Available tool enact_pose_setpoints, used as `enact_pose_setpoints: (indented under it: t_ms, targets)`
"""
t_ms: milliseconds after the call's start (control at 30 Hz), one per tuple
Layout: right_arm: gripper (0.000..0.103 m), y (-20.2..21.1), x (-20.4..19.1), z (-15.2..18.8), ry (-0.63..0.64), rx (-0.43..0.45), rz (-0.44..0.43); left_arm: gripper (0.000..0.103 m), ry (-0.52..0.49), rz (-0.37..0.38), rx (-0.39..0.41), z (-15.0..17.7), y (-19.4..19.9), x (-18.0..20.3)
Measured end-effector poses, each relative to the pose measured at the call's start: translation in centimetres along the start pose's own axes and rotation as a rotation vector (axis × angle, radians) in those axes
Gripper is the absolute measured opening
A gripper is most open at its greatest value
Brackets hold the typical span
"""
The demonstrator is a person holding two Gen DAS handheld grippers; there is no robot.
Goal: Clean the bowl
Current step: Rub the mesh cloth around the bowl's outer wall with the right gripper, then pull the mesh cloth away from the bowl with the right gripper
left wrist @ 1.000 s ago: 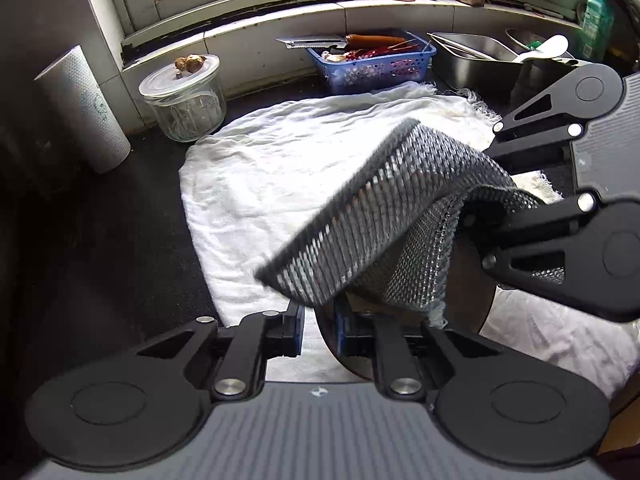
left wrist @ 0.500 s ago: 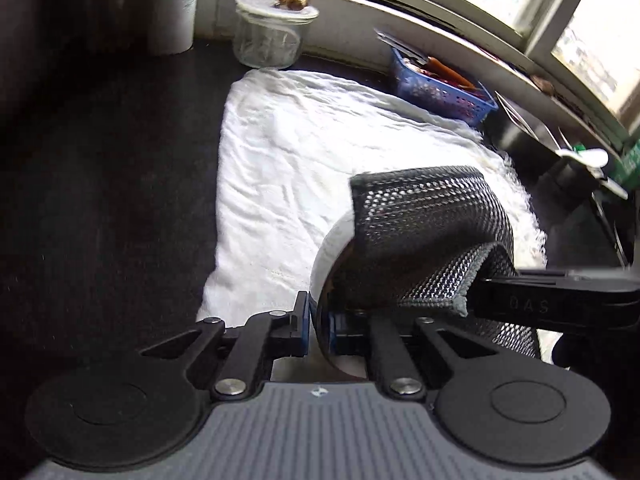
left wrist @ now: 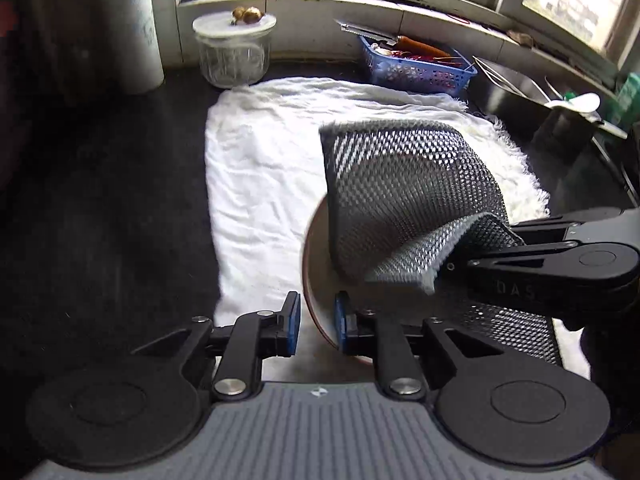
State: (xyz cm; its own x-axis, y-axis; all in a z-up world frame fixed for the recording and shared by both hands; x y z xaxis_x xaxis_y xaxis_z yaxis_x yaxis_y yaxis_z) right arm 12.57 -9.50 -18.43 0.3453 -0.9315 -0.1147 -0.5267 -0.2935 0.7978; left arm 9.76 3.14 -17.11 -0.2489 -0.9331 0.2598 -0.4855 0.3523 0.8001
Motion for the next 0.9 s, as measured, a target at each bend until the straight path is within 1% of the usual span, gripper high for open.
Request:
enact_pose_setpoints:
  t_ms: [33,67,133,200,233,267,300,333,400,433,500,533,600,700,767,833,900]
  targets:
    - [0.011,0.2,-0.3,-0.1,0.065,0.014,0.011,0.018,-0.037,-0.019,-0.007,-0.4,0.1,-0.1]
    - [0.01,0.4,-0.7,-0.1,0.142,0.034,0.024,0.02,-0.056,-0.021,-0.016,-0.8,0.0,-0.2]
    - [0.01,1.0,-1.9,-0.2,0.321,0.08,0.05,0.02,-0.098,-0.023,-0.035,-1.6,-0.2,-0.5]
    - [0.011,1.3,-2.8,-0.2,0.458,0.117,0.078,0.018,-0.143,-0.011,-0.055,-1.7,-0.2,-0.2]
    - [0.01,1.5,-3.2,-0.4,0.514,0.136,0.093,0.011,-0.144,0.004,-0.063,-1.4,-0.2,-0.1]
    - [0.01,1.6,-3.2,-0.7,0.525,0.14,0.096,0.009,-0.145,0.021,-0.066,-1.1,-0.3,0.1]
    - [0.01,1.6,-3.0,-1.1,0.501,0.134,0.089,0.009,-0.144,0.016,-0.061,-0.8,-0.3,0.2]
    - [0.011,1.5,-2.8,-1.5,0.469,0.129,0.079,0.009,-0.121,0.004,-0.042,-0.5,-0.2,0.1]
    - [0.011,1.4,-2.6,-1.8,0.413,0.11,0.065,0.008,-0.037,0.01,-0.007,0.0,-0.1,-0.3]
    - [0.011,1.1,-2.5,-1.7,0.371,0.086,0.058,0.008,0.006,0.014,0.013,0.2,-0.1,-0.5]
    - [0.01,0.4,-2.0,-1.2,0.259,0.035,0.028,0.008,0.097,0.032,0.058,0.7,0.0,-1.1]
    - [0.01,0.2,-1.6,-0.9,0.194,0.01,0.009,0.007,0.132,0.033,0.068,1.1,0.1,-1.4]
    - [0.01,-0.8,-0.5,0.2,-0.03,-0.074,-0.061,0.006,0.226,0.042,0.087,1.6,0.2,-2.1]
    - [0.011,-1.2,0.1,1.2,-0.232,-0.135,-0.113,0.006,0.386,0.075,0.102,2.2,0.0,-3.2]
    - [0.011,-1.5,0.5,1.7,-0.363,-0.17,-0.137,0.006,0.514,0.118,0.098,2.8,-0.2,-3.9]
    - [0.012,-1.8,1.0,1.9,-0.473,-0.215,-0.17,0.006,0.586,0.149,0.09,3.2,-0.5,-4.2]
    - [0.012,-2.1,1.4,2.2,-0.547,-0.26,-0.205,0.006,0.604,0.154,0.084,3.1,-0.5,-4.2]
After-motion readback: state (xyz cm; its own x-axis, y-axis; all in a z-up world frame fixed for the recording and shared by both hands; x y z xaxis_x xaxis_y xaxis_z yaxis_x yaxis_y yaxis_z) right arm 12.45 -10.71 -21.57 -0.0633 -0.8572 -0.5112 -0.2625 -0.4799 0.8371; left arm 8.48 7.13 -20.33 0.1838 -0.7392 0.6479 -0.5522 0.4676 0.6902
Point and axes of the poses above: each gripper's, at about its wrist camera, not at the fingertips, and y roughly against the way its jaws point, x to its right, z to its underside, the point moved 9 cm from there along -y, roughly the way its jaws point, and after that the axes turned 14 degrees about z, right-handed, at the moved point
